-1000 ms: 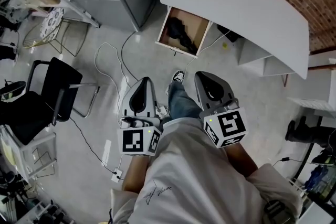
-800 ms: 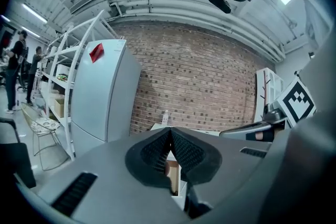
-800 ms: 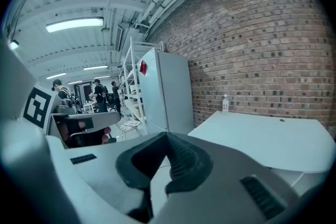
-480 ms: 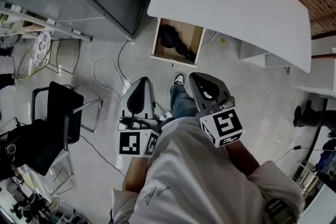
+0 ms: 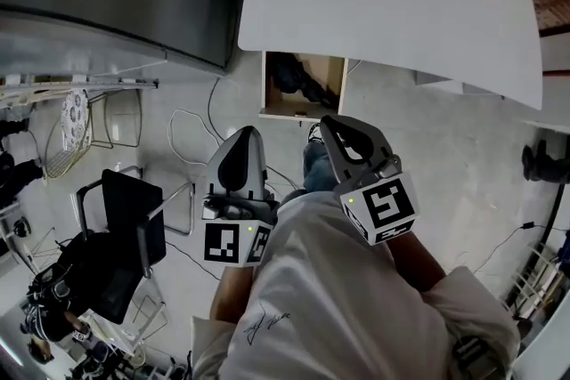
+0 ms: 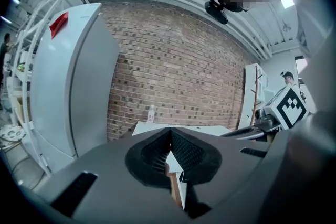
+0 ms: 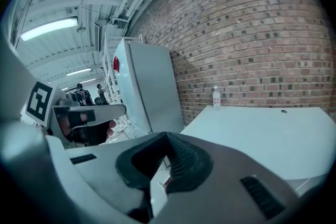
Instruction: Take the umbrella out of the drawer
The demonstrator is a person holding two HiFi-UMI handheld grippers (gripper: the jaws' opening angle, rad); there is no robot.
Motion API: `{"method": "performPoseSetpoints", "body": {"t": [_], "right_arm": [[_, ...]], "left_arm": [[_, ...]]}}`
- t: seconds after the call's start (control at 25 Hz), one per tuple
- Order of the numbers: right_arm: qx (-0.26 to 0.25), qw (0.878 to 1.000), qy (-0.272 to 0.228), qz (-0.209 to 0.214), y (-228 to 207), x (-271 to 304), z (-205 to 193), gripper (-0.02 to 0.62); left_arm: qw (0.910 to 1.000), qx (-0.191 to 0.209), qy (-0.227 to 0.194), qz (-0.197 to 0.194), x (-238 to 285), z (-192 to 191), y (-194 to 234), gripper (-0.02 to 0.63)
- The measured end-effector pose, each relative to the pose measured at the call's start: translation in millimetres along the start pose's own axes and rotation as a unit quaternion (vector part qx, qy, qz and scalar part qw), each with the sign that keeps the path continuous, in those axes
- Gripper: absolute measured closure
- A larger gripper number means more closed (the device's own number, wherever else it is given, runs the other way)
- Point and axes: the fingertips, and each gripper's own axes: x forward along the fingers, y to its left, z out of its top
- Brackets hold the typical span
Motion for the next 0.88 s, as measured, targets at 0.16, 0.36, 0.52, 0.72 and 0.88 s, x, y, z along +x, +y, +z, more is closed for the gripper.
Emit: {"method": "performPoseSetpoints", "body": {"t": [0.16,0.36,0.52,0.72,0.88], "right_arm": [[0.007,1.0,0.006,-0.005,-13,17,0,0.588],[0.002,1.0,0.014,-0.004,-9,27,3,0.588],[-0.005,1.0,0.019,-0.01,-8,35,-1,0.588],[-0.017,0.999,0.023,-0.022,-2,42,-8,0.588],[-0.021,0.999,0.018,-0.037,2,46,-12,0.588]], "left_arm": [[1.0,0.005,0.0,-0.007,19,2,7,0.59],[0.9999,0.012,-0.008,-0.01,27,4,11,0.589],[0.9997,0.011,-0.005,-0.021,34,2,13,0.589],[0.9988,0.016,-0.001,-0.046,38,-5,17,0.589],[0.9976,0.019,0.01,-0.066,41,-19,26,0.589]]}}
